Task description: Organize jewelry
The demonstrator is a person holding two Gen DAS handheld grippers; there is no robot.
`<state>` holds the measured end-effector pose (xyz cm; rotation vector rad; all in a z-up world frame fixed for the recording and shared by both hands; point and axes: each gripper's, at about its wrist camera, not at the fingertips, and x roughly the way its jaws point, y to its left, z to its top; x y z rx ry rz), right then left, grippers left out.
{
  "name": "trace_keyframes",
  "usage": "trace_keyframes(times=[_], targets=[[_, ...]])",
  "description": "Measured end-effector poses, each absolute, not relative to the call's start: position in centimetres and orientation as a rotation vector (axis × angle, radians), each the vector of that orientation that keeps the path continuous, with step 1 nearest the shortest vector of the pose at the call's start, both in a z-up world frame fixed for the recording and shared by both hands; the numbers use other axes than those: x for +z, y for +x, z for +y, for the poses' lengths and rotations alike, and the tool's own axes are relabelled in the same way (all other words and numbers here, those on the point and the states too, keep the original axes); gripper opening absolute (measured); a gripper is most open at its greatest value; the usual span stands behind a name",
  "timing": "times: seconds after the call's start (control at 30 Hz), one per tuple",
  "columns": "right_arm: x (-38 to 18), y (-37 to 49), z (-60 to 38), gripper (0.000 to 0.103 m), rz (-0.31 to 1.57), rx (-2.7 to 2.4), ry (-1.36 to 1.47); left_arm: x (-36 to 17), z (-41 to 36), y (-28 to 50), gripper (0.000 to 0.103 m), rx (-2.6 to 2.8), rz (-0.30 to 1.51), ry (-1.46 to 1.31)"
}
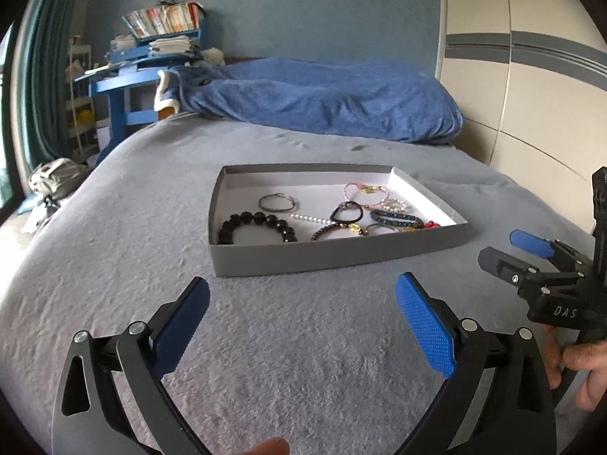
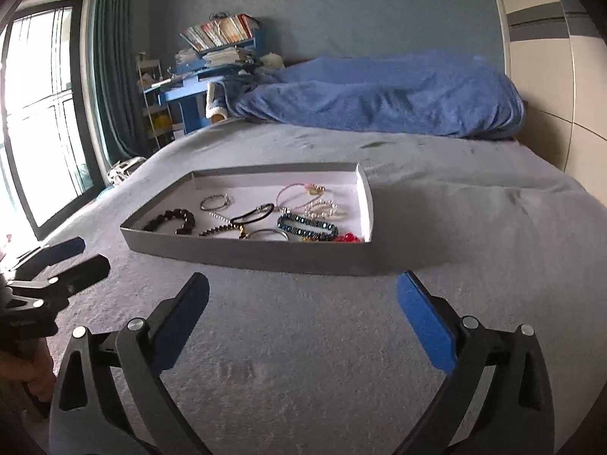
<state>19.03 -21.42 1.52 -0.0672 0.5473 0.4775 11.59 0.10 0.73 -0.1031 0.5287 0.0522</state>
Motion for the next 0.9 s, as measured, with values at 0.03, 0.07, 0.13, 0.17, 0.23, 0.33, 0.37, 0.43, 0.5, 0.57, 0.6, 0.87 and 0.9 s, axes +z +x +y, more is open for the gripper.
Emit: trace_keyframes(times=[0.03, 0.07, 0.13, 0.17, 0.23, 0.33, 0.37, 0.43, 0.5, 0.57, 0.6, 0.87, 0.9], targets=[[1.5, 19.0, -21.3, 0.098, 0.546, 0.475, -0.077, 0.6, 0.0, 11.6, 0.097, 0.054, 0.532, -0.099], [1.5, 18.8, -21.1, 0.098, 0.540, 0.475, -0.086, 0.6, -0.1, 11.7, 0.097, 0.054, 0.537, -0.093], [1.5, 18.4, -21.0, 0.098, 0.526, 0.475, -0.097, 0.6, -0.2, 11.7, 0.097, 0.052, 0.538, -0.087], [1.6, 18.3, -21.0, 0.098, 0.516, 0.475, -0.098, 0.6, -0.2, 11.7, 0.097, 0.055, 0.538, -0.087], [1.7, 18.0, -21.2, 0.098, 0.503, 0.473, -0.095, 0.6, 0.0, 11.6, 0.097, 0.056, 0.538, -0.094], [1.8, 17.9, -21.5, 0.098, 0.493, 0.473, -0.086, 0.4, 0.1, 11.7, 0.097, 0.065, 0.546, -0.105], [1.9, 17.9, -21.5, 0.098, 0.492, 0.473, -0.086, 0.4, 0.2, 11.8, 0.097, 0.065, 0.549, -0.109], [1.9, 17.8, -21.5, 0.098, 0.492, 0.474, -0.090, 0.3, 0.4, 11.9, 0.098, 0.072, 0.556, -0.112], [1.9, 17.8, -21.6, 0.098, 0.492, 0.475, -0.090, 0.3, 0.5, 12.0, 0.098, 0.076, 0.559, -0.113], [1.9, 17.8, -21.6, 0.098, 0.494, 0.475, -0.088, 0.3, 0.5, 12.0, 0.098, 0.076, 0.559, -0.111], [1.9, 17.9, -21.6, 0.098, 0.494, 0.476, -0.088, 0.3, 0.5, 12.0, 0.098, 0.076, 0.559, -0.110], [1.9, 17.9, -21.6, 0.098, 0.496, 0.478, -0.086, 0.3, 0.5, 12.0, 0.098, 0.078, 0.560, -0.106], [1.9, 17.9, -21.5, 0.098, 0.496, 0.478, -0.087, 0.3, 0.5, 12.0, 0.098, 0.078, 0.560, -0.105]])
